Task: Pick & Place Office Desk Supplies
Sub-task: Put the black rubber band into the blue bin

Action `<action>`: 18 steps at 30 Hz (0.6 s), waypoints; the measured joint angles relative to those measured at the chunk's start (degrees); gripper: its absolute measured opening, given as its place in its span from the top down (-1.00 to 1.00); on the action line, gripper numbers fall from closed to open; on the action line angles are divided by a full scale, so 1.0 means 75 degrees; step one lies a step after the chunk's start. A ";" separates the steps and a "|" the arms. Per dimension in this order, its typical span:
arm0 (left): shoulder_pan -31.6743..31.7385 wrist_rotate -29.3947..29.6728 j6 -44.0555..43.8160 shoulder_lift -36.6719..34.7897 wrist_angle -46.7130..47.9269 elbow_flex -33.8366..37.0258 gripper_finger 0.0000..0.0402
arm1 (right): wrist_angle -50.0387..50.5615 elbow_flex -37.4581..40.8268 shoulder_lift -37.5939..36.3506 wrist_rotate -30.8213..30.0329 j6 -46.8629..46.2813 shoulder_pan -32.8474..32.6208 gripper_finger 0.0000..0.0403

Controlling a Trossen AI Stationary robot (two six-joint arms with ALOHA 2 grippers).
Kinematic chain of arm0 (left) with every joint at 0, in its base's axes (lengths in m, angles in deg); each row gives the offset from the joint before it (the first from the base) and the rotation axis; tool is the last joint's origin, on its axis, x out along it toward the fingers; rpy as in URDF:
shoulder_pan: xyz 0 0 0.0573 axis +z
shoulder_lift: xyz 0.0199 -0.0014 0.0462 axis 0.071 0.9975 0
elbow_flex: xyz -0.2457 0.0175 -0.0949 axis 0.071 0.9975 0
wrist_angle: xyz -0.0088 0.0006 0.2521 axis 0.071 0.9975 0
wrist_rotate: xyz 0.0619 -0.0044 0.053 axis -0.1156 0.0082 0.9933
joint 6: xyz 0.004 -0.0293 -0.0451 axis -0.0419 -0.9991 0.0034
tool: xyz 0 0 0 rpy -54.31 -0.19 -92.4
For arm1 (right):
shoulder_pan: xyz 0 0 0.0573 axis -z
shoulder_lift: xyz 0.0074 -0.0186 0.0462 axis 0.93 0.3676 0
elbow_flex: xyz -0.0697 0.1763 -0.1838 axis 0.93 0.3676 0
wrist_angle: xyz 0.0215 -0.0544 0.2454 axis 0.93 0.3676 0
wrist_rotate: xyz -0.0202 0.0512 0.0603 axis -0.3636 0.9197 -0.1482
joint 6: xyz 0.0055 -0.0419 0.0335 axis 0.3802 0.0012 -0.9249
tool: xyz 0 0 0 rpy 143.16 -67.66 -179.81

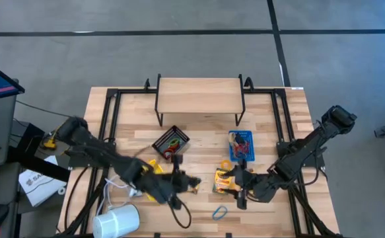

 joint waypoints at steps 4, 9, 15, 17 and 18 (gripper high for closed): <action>0.0328 -0.0060 0.1795 -0.0439 -0.2444 0.0493 0.99 | -0.0790 0.0000 0.0000 -0.0318 0.0950 0.0126 -0.21; 0.0852 -0.0921 0.2396 -0.0512 -0.3684 0.1065 0.99 | -0.1820 -0.0001 -0.0031 -0.0320 0.2041 0.0244 -0.21; 0.1124 -0.1621 0.2632 -0.0407 -0.5337 0.1843 0.99 | -0.2561 -0.0003 -0.0096 -0.0262 0.2803 0.0376 -0.21; 0.1161 -0.1832 0.2725 -0.0422 -0.5927 0.2082 0.99 | -0.2660 0.0000 -0.0096 -0.0254 0.2886 0.0457 -0.21; 0.1161 -0.1845 0.2730 -0.0422 -0.6117 0.2194 0.99 | -0.2677 0.0000 -0.0099 -0.0234 0.2883 0.0506 -0.21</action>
